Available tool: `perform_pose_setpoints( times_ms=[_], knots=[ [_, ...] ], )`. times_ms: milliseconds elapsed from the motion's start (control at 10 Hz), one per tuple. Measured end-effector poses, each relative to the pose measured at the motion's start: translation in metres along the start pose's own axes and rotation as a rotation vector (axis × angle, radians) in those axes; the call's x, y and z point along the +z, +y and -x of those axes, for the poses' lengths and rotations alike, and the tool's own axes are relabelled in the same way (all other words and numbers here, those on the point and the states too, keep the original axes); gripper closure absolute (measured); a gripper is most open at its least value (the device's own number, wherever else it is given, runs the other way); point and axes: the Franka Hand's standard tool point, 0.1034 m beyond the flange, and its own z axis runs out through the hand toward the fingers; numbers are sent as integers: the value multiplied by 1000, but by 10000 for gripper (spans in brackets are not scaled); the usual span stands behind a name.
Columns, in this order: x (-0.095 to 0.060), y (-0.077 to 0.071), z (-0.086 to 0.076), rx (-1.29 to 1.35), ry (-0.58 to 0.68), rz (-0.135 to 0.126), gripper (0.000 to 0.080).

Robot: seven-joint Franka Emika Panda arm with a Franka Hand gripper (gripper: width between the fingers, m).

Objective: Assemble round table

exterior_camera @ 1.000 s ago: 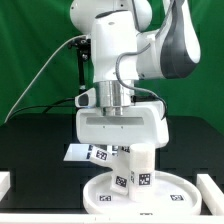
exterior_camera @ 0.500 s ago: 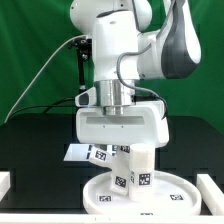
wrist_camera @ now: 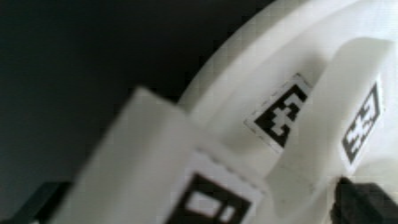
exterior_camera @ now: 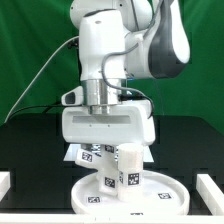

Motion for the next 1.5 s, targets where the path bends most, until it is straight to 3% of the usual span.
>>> perform_pose_setpoints(
  times_ms=[500, 800, 1200, 1500],
  knots=[
    [-19, 35, -26, -2, 31, 6, 151],
    [-12, 64, -37, 5, 37, 32, 151],
    [-3, 77, -34, 24, 18, 46, 151],
    [-22, 60, -34, 33, -32, -9, 151]
  ],
)
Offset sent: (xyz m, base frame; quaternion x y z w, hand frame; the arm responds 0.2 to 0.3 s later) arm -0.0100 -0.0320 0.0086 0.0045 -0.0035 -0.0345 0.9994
